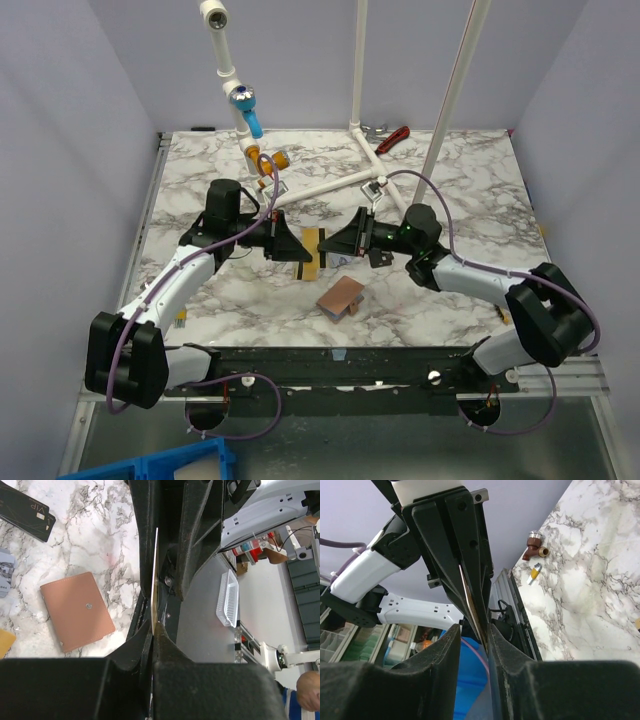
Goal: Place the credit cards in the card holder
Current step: Open the card holder at the center of the board.
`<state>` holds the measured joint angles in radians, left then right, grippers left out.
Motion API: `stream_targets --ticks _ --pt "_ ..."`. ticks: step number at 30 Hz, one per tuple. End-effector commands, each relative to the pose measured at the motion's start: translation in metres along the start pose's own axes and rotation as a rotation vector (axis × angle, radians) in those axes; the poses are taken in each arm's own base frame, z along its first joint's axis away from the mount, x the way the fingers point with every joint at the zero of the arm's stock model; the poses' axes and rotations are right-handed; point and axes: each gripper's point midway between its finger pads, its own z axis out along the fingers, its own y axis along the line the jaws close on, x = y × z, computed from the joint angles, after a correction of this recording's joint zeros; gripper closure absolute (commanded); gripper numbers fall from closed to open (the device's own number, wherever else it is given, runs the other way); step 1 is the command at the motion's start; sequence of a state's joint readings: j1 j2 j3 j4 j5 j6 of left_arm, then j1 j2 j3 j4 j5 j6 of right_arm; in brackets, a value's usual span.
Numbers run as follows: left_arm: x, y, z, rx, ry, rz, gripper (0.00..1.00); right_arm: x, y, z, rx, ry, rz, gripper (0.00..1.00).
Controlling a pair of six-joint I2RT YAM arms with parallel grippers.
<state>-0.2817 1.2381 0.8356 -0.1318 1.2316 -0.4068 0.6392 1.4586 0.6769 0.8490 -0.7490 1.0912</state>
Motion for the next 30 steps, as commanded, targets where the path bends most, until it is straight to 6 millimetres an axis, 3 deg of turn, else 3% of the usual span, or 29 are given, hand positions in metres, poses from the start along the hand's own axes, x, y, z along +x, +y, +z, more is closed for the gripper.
stream_targets --ticks 1,4,11,15,18,24,30 --pt "-0.004 -0.009 -0.002 0.029 0.006 0.041 1.0 -0.006 0.02 0.008 -0.075 0.019 -0.039 0.69" --pt "-0.004 -0.01 -0.002 0.035 0.009 0.04 1.0 -0.005 0.016 0.009 -0.062 0.028 -0.037 0.71" --pt "-0.007 -0.013 -0.002 0.04 0.008 0.048 1.0 -0.001 0.014 0.012 -0.042 0.053 -0.047 0.9" --pt "-0.006 -0.017 -0.004 0.041 0.017 0.065 0.98 0.005 0.014 0.016 -0.015 0.086 -0.069 0.97" --pt "-0.006 -0.02 -0.005 0.048 0.022 0.075 0.9 0.009 0.011 0.016 0.016 0.094 -0.079 0.99" --pt "-0.004 -0.034 -0.008 0.111 0.036 0.096 0.62 0.015 0.009 0.014 0.043 0.111 -0.089 0.99" --pt "-0.002 -0.042 -0.01 0.156 0.049 0.101 0.59 0.02 0.009 0.011 0.049 0.121 -0.09 0.99"
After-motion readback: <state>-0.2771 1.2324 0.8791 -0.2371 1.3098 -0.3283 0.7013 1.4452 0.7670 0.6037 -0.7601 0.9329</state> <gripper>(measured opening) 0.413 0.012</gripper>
